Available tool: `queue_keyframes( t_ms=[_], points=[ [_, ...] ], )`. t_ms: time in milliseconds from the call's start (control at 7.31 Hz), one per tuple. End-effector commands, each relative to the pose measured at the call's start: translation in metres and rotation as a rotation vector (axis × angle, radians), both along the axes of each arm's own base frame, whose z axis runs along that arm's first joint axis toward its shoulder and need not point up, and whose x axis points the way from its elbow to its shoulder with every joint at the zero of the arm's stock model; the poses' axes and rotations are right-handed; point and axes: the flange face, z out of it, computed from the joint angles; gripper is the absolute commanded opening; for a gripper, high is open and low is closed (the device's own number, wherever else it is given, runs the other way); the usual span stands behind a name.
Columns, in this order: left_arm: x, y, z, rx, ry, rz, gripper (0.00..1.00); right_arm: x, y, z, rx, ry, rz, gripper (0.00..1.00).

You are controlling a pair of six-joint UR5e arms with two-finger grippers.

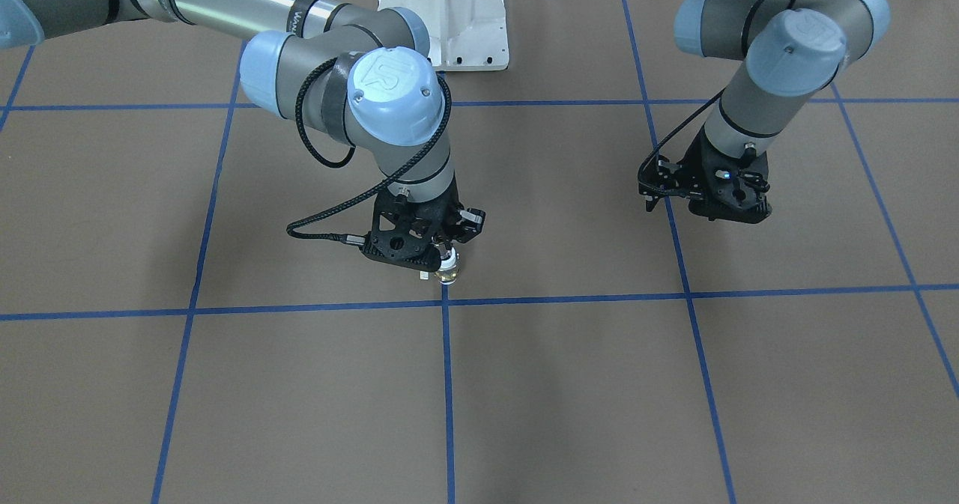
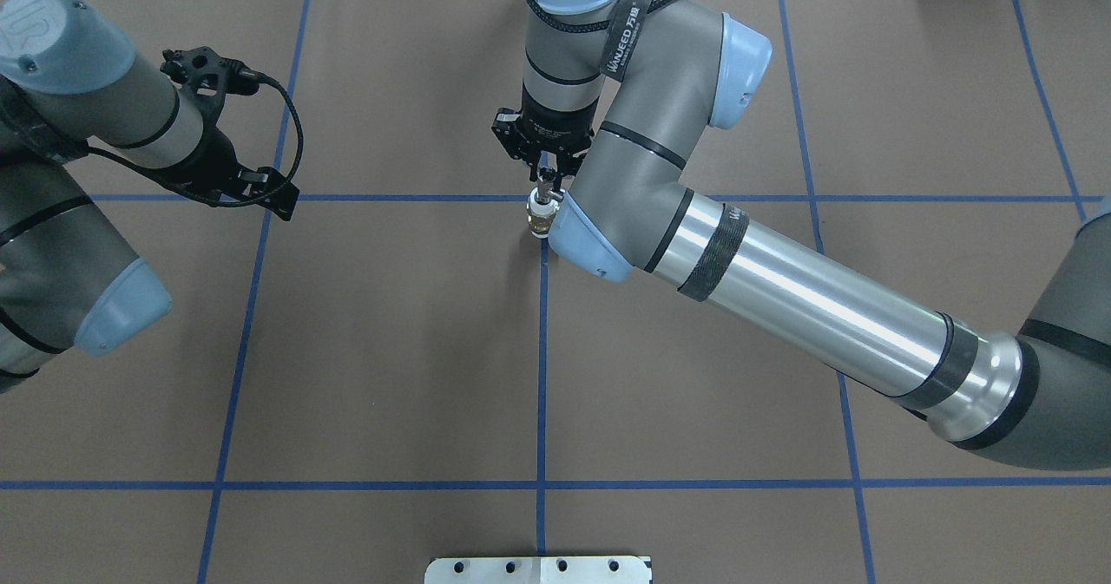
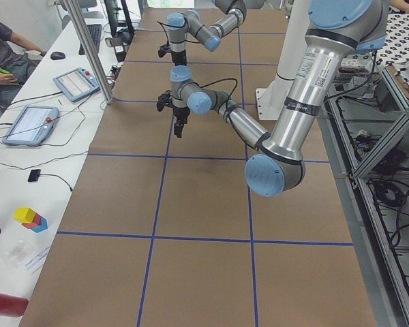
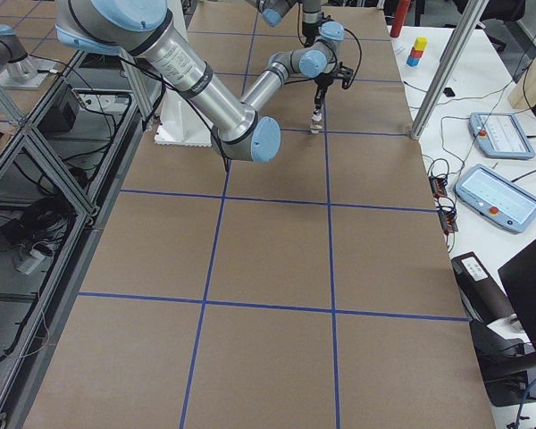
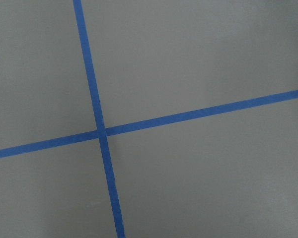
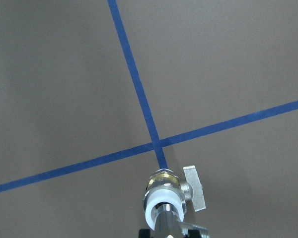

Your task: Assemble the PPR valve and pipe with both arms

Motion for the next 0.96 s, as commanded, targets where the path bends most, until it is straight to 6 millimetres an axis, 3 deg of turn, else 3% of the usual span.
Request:
queue_keyframes(
  t_ms=[0, 821],
  points=[
    [0.0006, 0.0002, -0.0009, 0.001, 0.001, 0.001, 0.99, -0.0015, -0.0002, -0.0002, 0.0, 0.002, 0.0, 0.0],
    [0.001, -0.0002, -0.003, 0.004, 0.004, 0.001, 0.99, -0.0082, 0.0018, 0.0038, -0.009, 0.011, -0.004, 0.0]
  ],
)
